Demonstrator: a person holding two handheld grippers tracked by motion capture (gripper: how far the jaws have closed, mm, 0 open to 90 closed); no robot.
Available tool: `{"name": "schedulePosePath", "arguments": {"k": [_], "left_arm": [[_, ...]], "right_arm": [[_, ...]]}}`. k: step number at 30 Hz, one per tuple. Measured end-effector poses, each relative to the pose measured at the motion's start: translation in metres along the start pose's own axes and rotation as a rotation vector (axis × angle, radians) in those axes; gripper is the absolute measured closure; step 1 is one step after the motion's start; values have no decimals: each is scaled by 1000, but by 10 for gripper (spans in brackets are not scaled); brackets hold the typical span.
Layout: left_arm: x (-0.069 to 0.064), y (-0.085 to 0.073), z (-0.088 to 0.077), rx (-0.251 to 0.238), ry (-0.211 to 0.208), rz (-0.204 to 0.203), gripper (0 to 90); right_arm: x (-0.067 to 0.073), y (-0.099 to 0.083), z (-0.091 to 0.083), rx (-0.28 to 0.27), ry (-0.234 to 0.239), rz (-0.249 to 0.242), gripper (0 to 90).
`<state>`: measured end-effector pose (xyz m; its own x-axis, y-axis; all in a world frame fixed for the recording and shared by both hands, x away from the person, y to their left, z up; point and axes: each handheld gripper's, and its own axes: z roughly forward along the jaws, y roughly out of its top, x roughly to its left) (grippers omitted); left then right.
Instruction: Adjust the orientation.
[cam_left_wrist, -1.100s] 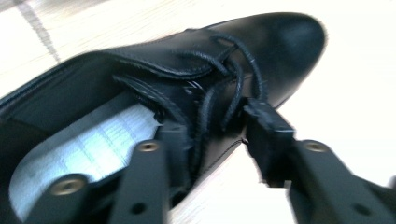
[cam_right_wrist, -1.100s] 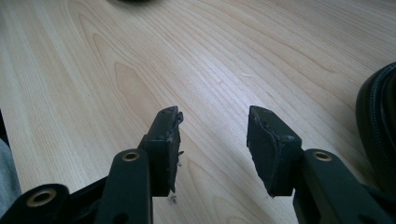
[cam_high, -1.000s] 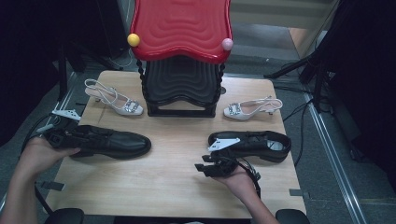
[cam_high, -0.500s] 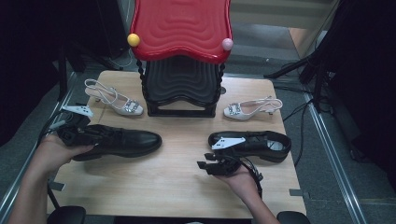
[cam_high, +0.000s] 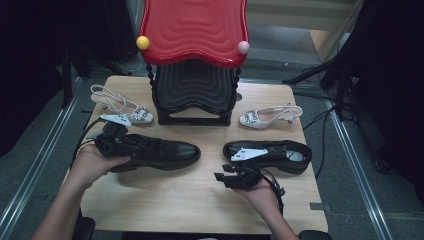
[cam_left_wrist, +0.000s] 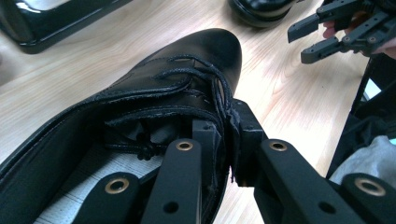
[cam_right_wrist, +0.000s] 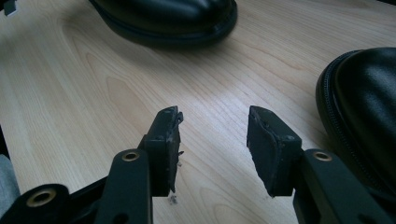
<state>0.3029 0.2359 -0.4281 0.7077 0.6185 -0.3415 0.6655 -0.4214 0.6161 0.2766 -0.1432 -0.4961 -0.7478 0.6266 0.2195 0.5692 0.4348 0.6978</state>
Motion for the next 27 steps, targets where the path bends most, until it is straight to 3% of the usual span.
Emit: {"name": "schedulePosePath", "arguments": {"k": [6, 10, 14, 17, 20, 22, 24, 25, 27], "left_arm": [[-16, 7, 23, -1, 12, 0, 830], [-20, 8, 33, -4, -6, -19, 828], [-24, 6, 46, 34, -22, -10, 823], [-22, 4, 46, 42, -48, -20, 814], [-22, 2, 45, 78, -28, -2, 778], [-21, 1, 43, 78, -14, 12, 743], [-19, 1, 40, 83, -21, 17, 654], [-19, 1, 39, 90, -28, 20, 654], [-19, 1, 36, 97, 2, 38, 632]], "right_arm": [[0, -2, -1, -3, -2, 8, 554], [1, -2, -1, -1, -1, 6, 554], [1, -1, 1, 5, 1, 7, 553], [2, -1, 2, 5, 2, 4, 553], [4, 0, 3, 3, 6, 10, 556], [5, 1, 4, -5, 7, 9, 570], [8, 3, 2, -22, -4, -2, 585], [8, 3, 2, -22, -4, -2, 585], [10, 3, 2, -30, -2, -16, 592]]}}
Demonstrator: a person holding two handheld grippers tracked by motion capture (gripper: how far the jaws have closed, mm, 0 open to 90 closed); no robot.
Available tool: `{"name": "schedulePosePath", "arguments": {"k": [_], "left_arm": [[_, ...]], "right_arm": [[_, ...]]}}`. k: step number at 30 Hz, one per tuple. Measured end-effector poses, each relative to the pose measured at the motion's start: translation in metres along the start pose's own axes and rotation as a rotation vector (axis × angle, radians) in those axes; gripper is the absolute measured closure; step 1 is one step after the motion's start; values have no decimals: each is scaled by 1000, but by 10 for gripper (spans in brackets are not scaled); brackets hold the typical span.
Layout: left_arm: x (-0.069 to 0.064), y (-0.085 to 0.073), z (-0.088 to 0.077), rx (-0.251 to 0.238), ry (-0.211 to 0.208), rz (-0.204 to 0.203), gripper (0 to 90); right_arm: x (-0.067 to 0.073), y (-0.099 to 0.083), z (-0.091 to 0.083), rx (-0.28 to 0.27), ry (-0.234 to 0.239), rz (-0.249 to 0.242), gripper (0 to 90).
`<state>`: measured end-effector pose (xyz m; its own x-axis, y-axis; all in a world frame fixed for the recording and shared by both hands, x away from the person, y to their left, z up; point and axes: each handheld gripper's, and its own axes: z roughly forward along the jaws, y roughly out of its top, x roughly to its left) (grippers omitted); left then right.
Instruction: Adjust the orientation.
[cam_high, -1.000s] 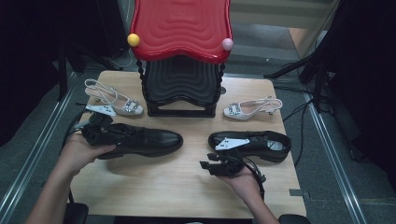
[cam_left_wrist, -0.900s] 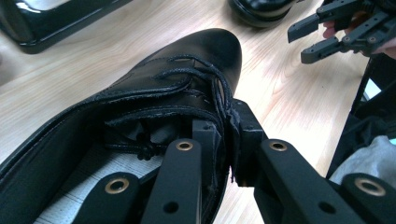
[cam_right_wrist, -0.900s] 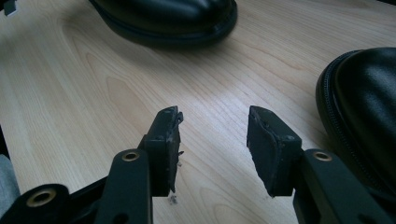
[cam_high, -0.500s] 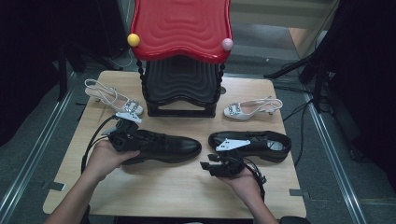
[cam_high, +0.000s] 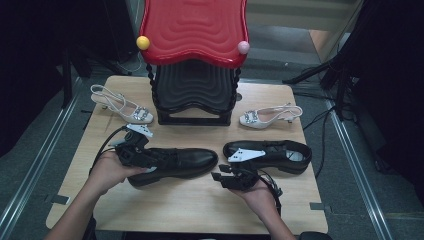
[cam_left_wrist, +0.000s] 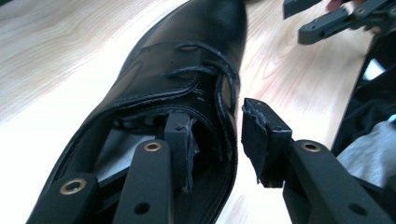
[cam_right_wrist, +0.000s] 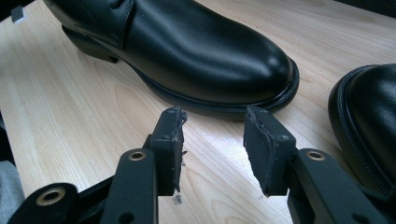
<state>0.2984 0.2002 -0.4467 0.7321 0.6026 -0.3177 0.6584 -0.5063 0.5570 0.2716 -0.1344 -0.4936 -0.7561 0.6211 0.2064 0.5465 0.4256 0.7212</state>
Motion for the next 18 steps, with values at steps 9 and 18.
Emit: {"name": "schedulePosePath", "arguments": {"k": [9, 18], "left_arm": [[4, 0, -36, -32, -19, 36, 499], [32, 8, -42, 3, 87, 59, 732]], "right_arm": [[8, 3, 1, -12, 8, -28, 597], [21, 24, 10, 14, 28, 9, 677]]}}
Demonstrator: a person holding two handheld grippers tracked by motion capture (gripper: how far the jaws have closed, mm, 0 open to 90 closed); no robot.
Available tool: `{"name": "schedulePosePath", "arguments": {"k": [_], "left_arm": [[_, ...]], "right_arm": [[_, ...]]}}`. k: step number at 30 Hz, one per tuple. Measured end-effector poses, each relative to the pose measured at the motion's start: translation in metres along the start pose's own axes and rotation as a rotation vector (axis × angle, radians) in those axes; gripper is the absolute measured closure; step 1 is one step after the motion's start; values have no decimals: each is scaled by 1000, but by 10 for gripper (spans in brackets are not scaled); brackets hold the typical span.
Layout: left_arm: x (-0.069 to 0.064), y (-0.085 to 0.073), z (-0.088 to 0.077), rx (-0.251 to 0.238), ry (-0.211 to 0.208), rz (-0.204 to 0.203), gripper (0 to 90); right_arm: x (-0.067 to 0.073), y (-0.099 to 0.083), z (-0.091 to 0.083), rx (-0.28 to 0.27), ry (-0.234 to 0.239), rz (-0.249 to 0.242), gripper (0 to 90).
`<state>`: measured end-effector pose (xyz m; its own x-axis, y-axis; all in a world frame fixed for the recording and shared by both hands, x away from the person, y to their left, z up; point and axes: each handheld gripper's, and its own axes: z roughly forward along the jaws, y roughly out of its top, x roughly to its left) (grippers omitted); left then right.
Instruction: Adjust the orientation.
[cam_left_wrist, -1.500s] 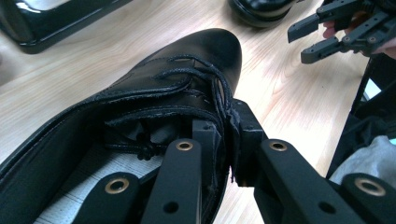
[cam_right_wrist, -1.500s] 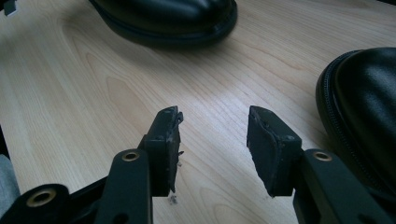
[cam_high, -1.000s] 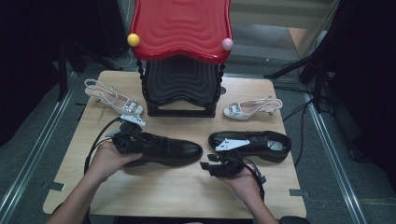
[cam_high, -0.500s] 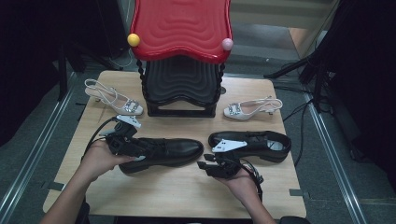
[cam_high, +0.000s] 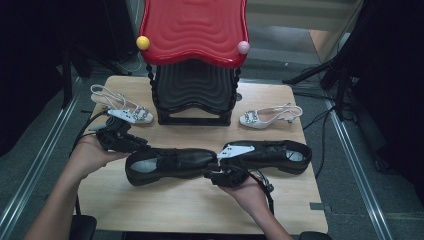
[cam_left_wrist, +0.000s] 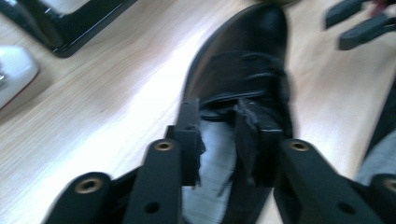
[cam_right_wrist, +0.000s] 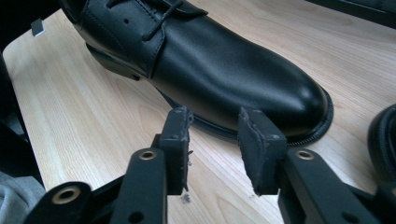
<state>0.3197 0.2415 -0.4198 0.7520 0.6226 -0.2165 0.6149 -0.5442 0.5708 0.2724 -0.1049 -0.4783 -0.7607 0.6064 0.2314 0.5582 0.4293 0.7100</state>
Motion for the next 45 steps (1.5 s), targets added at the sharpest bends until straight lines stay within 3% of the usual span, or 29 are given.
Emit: {"name": "schedulePosePath", "arguments": {"k": [4, 7, 11, 14, 16, 20, 22, 24, 27, 41, 45], "left_arm": [[16, 0, 10, 24, -10, -22, 797], [24, 0, 14, 24, -22, -17, 863], [36, -2, 21, 37, -6, -11, 896], [40, -5, 30, 45, -4, -16, 897], [41, -9, 37, 49, -6, -14, 897], [40, -14, 48, 65, -19, -23, 899], [37, -14, 47, 69, -4, -22, 900], [37, -15, 48, 66, -4, -28, 900], [38, -19, 50, 58, -18, -42, 900], [31, -30, 46, 50, -39, -73, 900], [26, -32, 45, 55, -39, -73, 900]], "right_arm": [[0, 6, 4, 12, 17, 4, 725], [1, 13, 13, 26, 32, 0, 798], [5, 14, 25, 29, 58, -3, 885], [10, 12, 31, 27, 76, -2, 900], [20, 9, 42, 44, 89, -28, 900], [26, 9, 53, 65, 94, -46, 900], [25, 11, 62, 70, 83, -54, 900], [21, 12, 65, 58, 92, -32, 900], [18, 11, 66, 41, 104, 9, 900], [16, 12, 67, 33, 85, 20, 900], [12, 13, 66, 40, 105, 40, 900]]}}
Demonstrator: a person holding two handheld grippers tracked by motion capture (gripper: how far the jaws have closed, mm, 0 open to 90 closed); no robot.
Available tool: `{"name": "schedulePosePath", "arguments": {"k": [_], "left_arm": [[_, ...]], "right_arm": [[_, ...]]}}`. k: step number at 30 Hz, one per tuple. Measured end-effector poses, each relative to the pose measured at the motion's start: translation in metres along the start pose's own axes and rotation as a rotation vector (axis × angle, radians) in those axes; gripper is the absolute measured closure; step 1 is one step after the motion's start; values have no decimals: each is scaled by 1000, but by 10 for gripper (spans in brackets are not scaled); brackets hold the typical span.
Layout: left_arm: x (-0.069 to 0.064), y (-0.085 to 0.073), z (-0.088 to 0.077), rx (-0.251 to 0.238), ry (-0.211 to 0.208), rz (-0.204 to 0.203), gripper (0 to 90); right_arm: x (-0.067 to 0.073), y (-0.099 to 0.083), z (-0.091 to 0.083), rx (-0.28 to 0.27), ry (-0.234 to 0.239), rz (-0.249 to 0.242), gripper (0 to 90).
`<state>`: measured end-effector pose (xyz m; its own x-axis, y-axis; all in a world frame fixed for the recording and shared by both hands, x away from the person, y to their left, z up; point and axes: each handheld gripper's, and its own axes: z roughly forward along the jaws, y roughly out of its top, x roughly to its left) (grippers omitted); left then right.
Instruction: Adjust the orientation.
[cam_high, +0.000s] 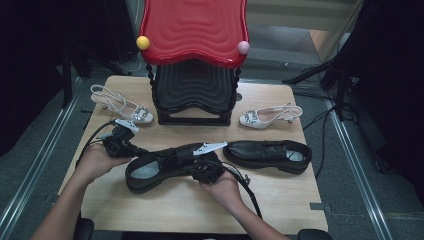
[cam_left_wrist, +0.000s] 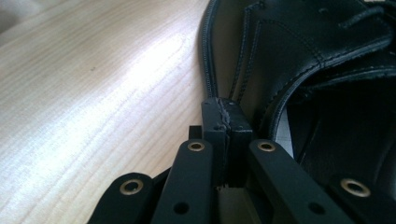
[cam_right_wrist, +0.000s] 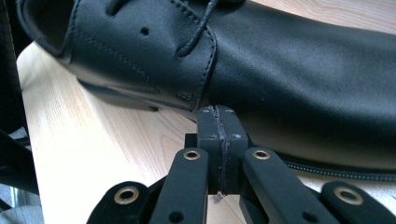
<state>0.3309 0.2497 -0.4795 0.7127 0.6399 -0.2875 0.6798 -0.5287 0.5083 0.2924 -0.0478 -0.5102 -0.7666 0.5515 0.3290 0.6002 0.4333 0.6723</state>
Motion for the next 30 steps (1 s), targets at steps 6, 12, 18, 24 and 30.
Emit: {"name": "schedulePosePath", "arguments": {"k": [6, 12, 18, 24, 30], "left_arm": [[-9, -3, 2, -4, -14, -16, 900], [-19, -3, 4, -9, -5, -29, 900], [-25, -7, 5, -29, -10, -43, 900], [-29, -9, 6, -62, -46, -63, 900], [-42, -7, 12, -61, -53, -46, 900]], "right_arm": [[-5, 3, 0, -7, -20, 20, 900], [-10, 5, -2, -4, -26, 27, 900], [-14, 8, -1, -3, -27, 44, 900], [-18, 11, -2, 4, -34, 58, 900], [-27, 14, -5, 2, -51, 92, 900]]}}
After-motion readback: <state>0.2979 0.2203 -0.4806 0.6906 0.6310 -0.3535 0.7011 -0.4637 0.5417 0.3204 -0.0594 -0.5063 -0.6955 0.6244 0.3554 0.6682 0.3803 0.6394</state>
